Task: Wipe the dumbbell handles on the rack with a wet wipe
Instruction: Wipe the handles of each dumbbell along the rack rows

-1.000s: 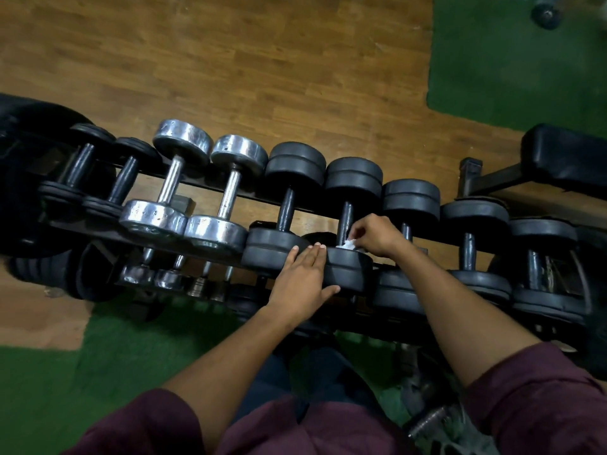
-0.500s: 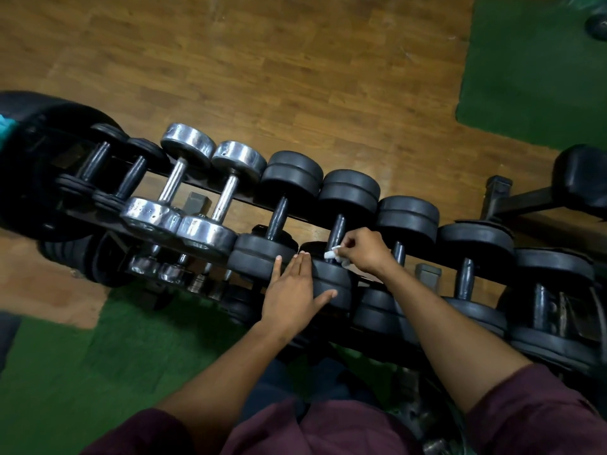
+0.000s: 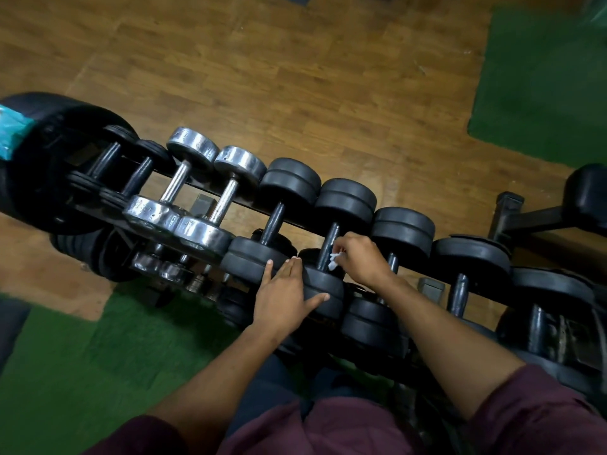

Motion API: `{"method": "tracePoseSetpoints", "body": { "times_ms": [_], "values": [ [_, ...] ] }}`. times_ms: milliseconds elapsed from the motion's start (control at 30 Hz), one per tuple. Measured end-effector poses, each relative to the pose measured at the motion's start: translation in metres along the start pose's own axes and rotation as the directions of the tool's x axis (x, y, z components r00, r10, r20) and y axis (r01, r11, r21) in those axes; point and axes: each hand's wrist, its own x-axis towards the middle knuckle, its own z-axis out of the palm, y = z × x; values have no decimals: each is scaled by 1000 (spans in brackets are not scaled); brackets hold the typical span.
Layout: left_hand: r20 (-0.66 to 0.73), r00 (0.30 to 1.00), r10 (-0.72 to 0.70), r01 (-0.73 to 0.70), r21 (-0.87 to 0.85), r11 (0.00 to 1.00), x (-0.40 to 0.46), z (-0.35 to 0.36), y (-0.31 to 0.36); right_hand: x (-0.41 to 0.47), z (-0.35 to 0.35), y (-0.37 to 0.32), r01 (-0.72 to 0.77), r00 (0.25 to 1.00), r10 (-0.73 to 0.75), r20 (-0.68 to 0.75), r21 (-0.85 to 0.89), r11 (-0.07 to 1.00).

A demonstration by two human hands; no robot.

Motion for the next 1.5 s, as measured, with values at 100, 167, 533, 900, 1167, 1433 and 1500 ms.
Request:
{"method": "tracePoseSetpoints", "body": {
  "times_ms": [100,167,533,900,1167,1433,1500],
  "values": [
    [-7,1000,-7,7,-5,1000,0,0,0,0,0,7,-31,1000,31,2,51,998],
    [-2,1000,-11,11,0,1000,-1,0,0,3,0,8,-61,993,71,-95,107,992],
    [-31,999,-9,9,6,1000,-2,2,0,0,4,-3,-49,993,59,-99,103,994],
    [-30,999,-25,24,-29,999,-4,6,1,17,-8,-9,-32,989,28,-144,-26,999],
    [-32,999,-26,26,-14,1000,-4,8,2,24,-7,-29,45,999,-39,28,-269,962],
    [-44,999,-21,21,18,1000,-3,8,0,27,-1,-36,308,901,-218,375,-200,930],
    [-39,999,-19,19,20,1000,-3,8,1,22,-3,-29,297,912,-241,331,-131,946]
  ]
}}
